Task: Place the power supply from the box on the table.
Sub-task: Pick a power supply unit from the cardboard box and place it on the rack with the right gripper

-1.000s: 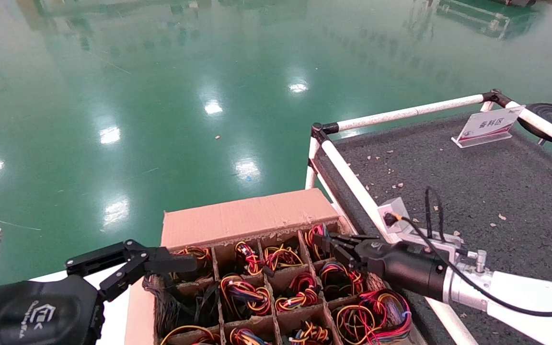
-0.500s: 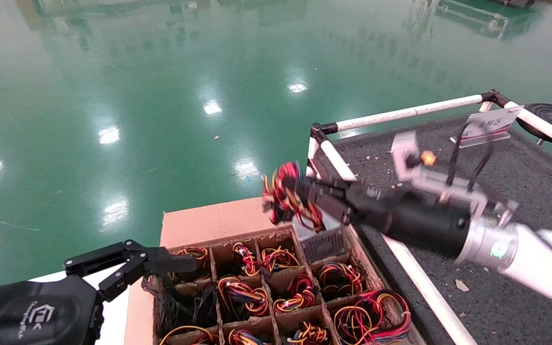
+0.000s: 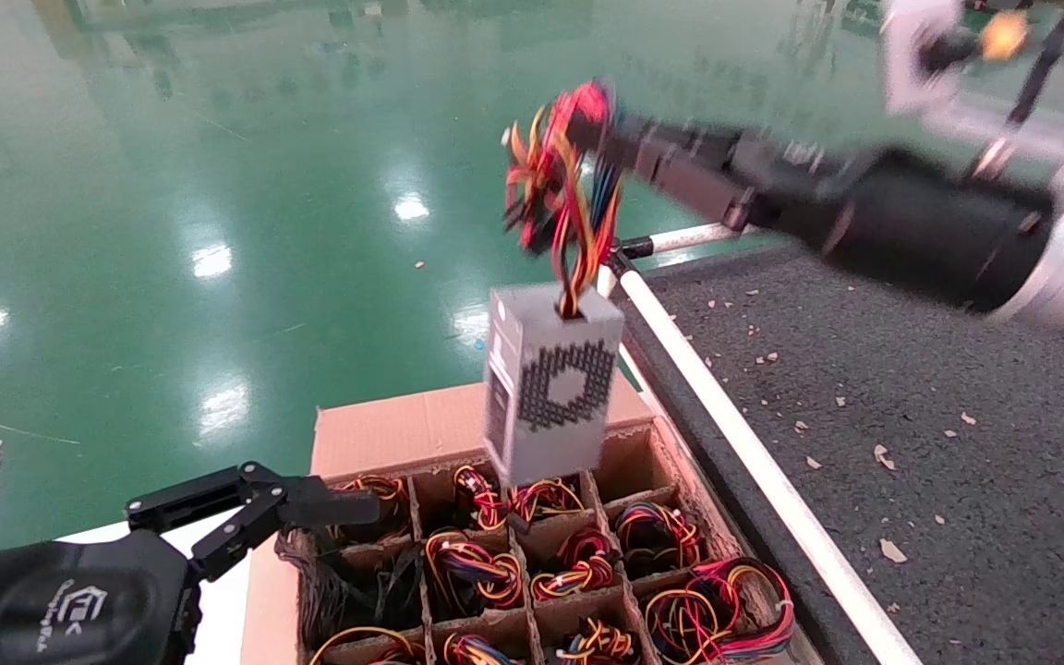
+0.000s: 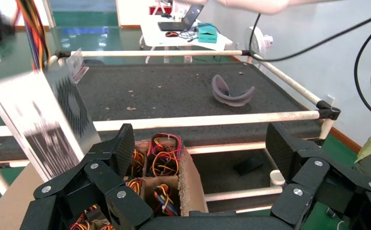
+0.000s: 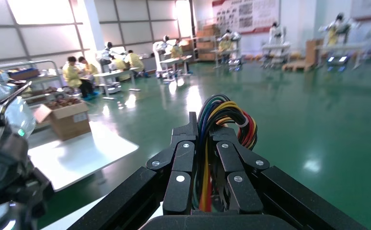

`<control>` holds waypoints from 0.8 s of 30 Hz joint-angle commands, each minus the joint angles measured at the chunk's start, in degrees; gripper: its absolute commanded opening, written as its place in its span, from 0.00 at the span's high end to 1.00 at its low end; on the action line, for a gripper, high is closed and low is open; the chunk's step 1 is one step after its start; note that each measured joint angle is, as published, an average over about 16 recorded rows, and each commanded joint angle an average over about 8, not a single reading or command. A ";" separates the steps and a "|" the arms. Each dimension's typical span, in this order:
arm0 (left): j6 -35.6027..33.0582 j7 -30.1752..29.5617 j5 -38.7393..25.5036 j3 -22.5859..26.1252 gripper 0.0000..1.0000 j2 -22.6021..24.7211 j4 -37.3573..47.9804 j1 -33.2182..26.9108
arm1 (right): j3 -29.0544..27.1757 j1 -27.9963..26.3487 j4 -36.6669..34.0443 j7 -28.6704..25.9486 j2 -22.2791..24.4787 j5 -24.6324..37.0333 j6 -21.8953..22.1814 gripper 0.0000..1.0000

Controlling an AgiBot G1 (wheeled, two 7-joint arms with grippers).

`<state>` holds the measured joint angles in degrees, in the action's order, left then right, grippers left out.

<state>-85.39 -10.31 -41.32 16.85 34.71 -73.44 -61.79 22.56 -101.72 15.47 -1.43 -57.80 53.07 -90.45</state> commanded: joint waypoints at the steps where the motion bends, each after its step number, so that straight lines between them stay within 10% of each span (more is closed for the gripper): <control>1: 0.00 0.00 0.00 0.01 0.00 0.00 0.00 0.00 | 0.25 -1.82 0.83 -0.56 0.93 -0.19 0.12 1.00; 24: 0.04 0.04 0.06 0.08 0.00 -0.03 0.00 -0.02 | 5.52 -17.07 -12.80 9.20 13.28 10.25 20.35 1.00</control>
<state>-85.36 -10.27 -41.26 16.93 34.68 -73.44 -61.81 28.04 -118.47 2.97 7.67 -44.82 63.18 -70.52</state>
